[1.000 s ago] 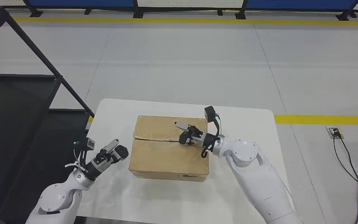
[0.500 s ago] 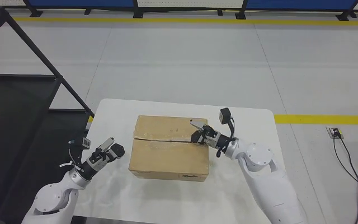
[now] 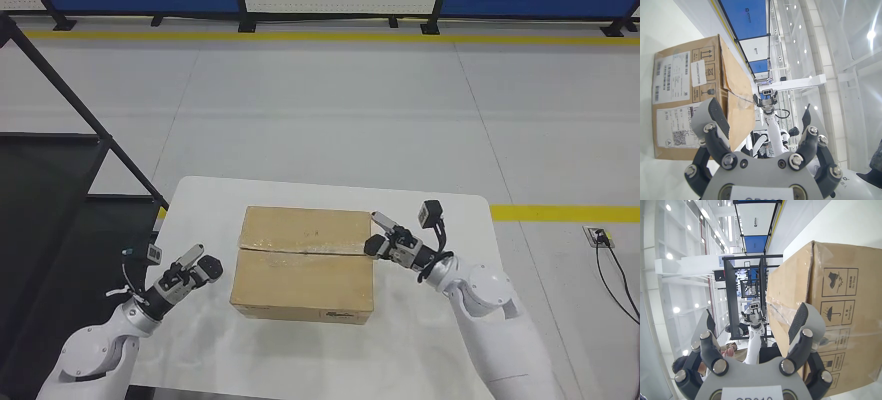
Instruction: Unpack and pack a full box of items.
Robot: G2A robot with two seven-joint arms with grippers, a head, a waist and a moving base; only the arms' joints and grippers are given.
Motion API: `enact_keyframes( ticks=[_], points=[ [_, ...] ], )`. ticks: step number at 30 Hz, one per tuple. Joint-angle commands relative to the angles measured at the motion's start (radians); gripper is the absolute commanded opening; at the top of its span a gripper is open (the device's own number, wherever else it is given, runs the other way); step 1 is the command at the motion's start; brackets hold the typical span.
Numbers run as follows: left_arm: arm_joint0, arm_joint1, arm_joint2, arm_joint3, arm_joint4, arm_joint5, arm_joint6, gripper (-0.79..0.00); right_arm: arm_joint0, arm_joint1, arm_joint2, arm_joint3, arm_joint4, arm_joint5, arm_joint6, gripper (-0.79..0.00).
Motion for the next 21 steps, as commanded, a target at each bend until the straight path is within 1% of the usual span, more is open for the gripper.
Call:
enact_keyframes(
  ticks=[1, 12, 18, 21],
  points=[
    [-0.001, 0.0, 0.0, -0.002, 0.002, 0.002, 0.001, 0.0, -0.006, 0.003, 0.008, 0.004, 0.01, -0.009, 0.004, 0.0],
    [0.0, 0.002, -0.006, -0.002, 0.011, 0.009, 0.004, 0.0, -0.025, 0.017, 0.033, 0.034, 0.06, -0.045, 0.032, 0.0],
    [-0.001, 0.0, 0.003, -0.003, 0.016, 0.01, 0.009, 0.0, -0.012, 0.019, 0.008, 0.054, 0.08, -0.049, 0.084, 0.0],
    [-0.002, 0.0, 0.007, -0.004, 0.016, 0.009, 0.011, 0.0, 0.0, 0.019, -0.009, 0.069, 0.07, -0.048, 0.089, 0.0]
  ],
)
